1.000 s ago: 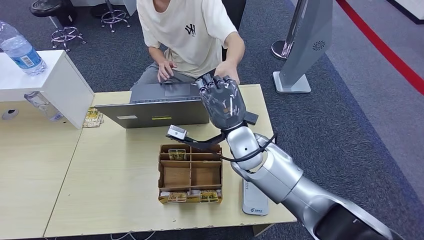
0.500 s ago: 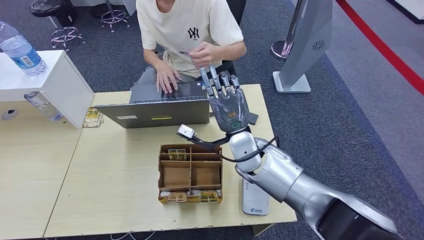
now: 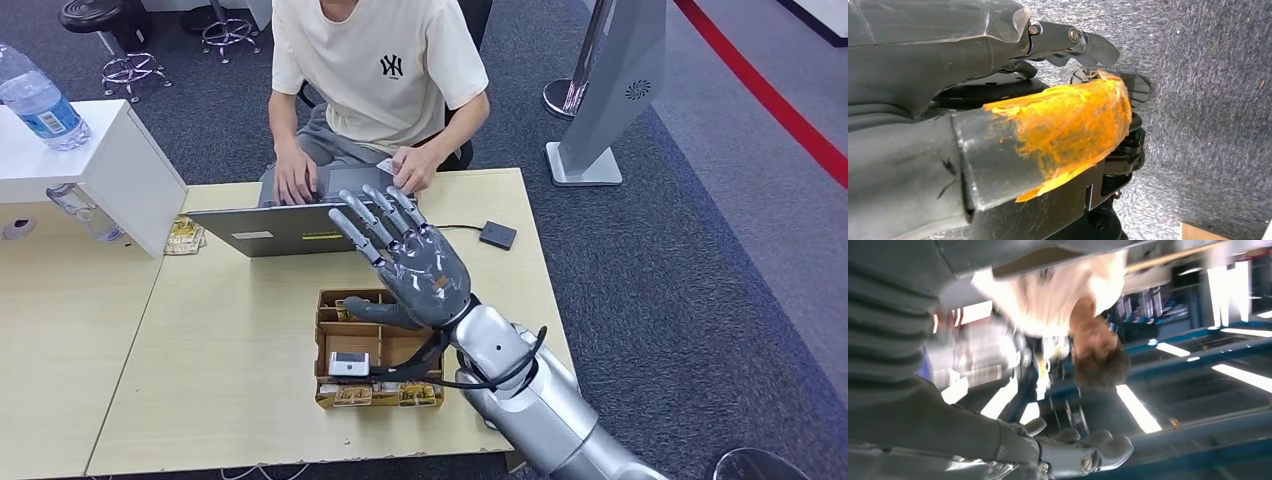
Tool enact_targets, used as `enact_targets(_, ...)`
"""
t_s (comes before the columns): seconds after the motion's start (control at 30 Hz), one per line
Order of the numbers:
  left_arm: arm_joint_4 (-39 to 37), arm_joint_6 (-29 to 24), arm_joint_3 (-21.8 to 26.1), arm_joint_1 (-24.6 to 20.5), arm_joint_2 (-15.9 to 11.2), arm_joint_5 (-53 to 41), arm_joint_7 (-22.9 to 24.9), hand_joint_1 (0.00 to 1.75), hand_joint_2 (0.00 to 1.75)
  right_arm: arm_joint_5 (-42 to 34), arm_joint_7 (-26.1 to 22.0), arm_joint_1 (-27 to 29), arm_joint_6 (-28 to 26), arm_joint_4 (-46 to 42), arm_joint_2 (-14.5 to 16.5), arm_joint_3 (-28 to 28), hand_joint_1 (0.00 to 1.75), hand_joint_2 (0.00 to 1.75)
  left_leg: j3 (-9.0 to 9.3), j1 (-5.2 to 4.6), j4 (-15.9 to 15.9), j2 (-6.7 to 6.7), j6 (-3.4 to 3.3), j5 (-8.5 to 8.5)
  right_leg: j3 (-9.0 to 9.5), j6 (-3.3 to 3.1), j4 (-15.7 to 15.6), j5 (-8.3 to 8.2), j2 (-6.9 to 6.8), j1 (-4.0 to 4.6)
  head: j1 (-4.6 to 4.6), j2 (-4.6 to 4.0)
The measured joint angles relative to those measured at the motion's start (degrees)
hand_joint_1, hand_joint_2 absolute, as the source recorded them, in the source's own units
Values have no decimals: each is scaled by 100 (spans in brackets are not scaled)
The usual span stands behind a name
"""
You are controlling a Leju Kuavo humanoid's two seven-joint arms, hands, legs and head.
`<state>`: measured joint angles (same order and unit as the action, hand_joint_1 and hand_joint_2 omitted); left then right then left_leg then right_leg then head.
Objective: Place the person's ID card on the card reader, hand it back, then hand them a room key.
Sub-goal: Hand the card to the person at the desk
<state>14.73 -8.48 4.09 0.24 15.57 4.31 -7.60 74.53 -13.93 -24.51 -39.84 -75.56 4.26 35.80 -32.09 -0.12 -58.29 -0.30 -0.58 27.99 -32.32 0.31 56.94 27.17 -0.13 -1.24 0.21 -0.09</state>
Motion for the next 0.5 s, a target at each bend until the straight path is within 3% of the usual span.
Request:
enact_targets(0.03, 38, -39, 1, 27, 9, 8, 12, 0, 0, -456, -398, 239, 1, -83, 159, -272, 0, 0, -1, 4, 0, -6, 0, 0, 2, -1, 0, 4, -8, 1, 1, 0)
enact_targets(0.1, 211, -117, 3, 121, 36, 19, 113, 0, 0, -1444, -662, 674, 7, -258, 339, -560, 0, 0, -3, 10, 1, -15, 0, 0, 5, 0, 0, 8, -17, 1, 2, 0)
enact_targets(0.17, 489, -174, 26, 251, 66, -5, 299, 0, 0, -2300, -543, 1044, 31, -485, 364, -580, 0, 0, -4, 12, 1, -13, 2, 3, 4, 0, -1, 8, -14, 1, 2, 0)
enact_targets(0.27, 844, -216, 104, 406, 111, -55, 474, 0, 0, -3003, -487, 1474, 109, -809, 362, -542, 0, 0, -4, 11, 0, -12, 2, 7, 3, 1, -4, 8, -12, 0, 2, 0)
enact_targets(0.4, 1179, -234, 216, 569, 165, -37, 567, 0, 0, -3278, -578, 1878, 165, -1111, 360, -519, 0, 175, -4, 11, 0, -11, 1, 8, 4, 1, -4, 8, -12, 0, 1, 0)
enact_targets(0.5, 1476, -284, 250, 702, 203, 56, 699, 0, 0, -3280, -649, 2132, 199, -1261, 358, -495, 0, 175, -4, 11, 0, -11, 2, 9, 3, 0, -4, 9, -12, 1, 1, 0)
